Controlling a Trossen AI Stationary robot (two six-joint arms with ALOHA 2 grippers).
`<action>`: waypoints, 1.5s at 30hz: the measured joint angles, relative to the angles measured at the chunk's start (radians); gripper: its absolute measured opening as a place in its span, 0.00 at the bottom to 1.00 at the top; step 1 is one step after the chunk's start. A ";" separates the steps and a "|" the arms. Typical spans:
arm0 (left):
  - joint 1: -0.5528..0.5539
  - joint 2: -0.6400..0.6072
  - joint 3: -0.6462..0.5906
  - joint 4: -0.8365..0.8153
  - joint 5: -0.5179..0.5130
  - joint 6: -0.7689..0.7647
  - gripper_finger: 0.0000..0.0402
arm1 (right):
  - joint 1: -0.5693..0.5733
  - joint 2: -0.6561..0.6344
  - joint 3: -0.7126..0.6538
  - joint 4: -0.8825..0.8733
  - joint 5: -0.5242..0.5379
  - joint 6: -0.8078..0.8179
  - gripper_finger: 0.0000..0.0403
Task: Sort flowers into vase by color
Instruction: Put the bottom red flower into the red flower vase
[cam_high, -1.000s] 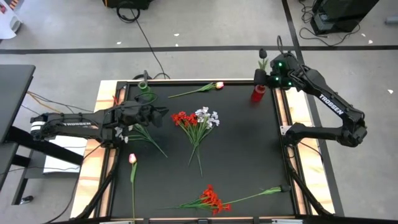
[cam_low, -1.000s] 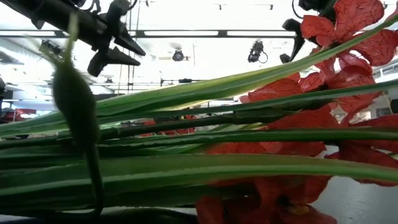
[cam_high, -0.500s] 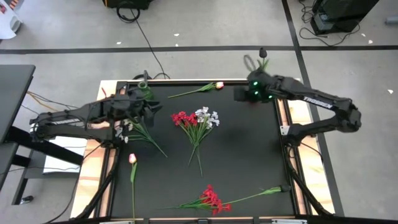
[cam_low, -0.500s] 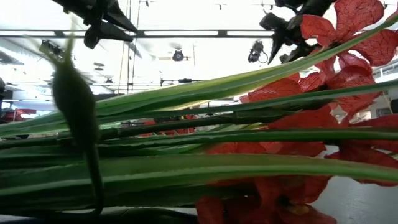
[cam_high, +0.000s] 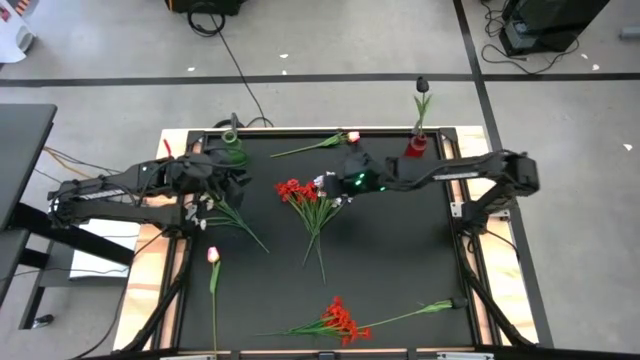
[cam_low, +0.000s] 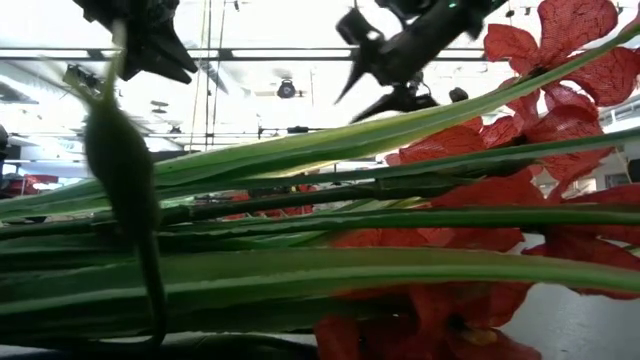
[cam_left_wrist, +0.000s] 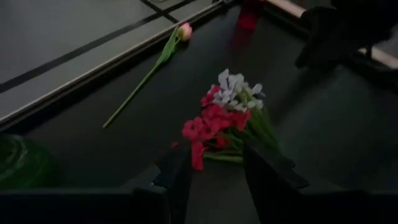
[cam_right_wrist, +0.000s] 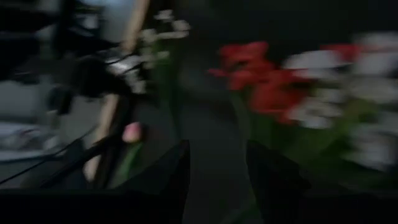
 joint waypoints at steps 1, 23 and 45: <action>0.000 -0.001 0.000 -0.015 0.001 -0.005 0.37 | 0.010 0.026 0.000 0.059 -0.003 0.000 0.41; -0.005 0.008 -0.011 -0.154 0.287 0.088 0.37 | 0.166 0.180 0.000 0.143 -0.041 0.141 0.41; -0.512 0.565 -0.086 0.576 0.319 -0.005 0.37 | 0.346 -0.071 0.000 -0.487 -0.010 0.050 0.41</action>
